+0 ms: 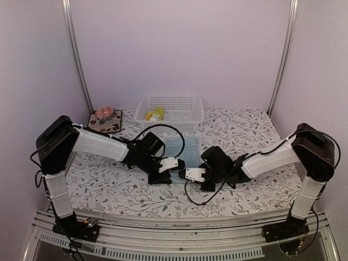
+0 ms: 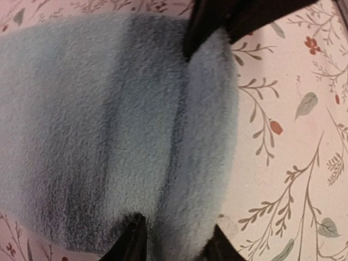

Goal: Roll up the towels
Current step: Roll the towel at the center of the board.

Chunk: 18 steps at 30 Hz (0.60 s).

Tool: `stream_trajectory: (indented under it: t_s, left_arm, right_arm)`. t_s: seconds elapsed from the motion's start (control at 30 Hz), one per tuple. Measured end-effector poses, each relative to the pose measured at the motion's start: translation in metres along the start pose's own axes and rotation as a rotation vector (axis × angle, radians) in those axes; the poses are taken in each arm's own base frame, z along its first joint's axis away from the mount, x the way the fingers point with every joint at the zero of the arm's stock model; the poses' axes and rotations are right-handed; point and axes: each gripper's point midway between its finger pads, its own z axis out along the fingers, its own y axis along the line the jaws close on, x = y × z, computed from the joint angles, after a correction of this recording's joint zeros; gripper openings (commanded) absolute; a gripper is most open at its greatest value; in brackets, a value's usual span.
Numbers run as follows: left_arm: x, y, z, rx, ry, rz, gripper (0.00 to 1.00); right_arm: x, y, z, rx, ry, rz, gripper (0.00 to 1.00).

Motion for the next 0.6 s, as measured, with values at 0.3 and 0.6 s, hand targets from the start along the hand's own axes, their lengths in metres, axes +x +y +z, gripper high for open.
stream_trajectory:
  t_s: [0.3, 0.6]
  left_arm:
    - [0.005, 0.000, -0.029, -0.082, -0.004, -0.003, 0.62]
    - [0.007, 0.003, -0.055, -0.196, -0.046, 0.008, 0.77]
  right_arm:
    - [-0.008, 0.017, -0.005, -0.143, 0.003, 0.074, 0.02]
    - [-0.010, 0.018, -0.014, -0.300, 0.002, 0.259, 0.04]
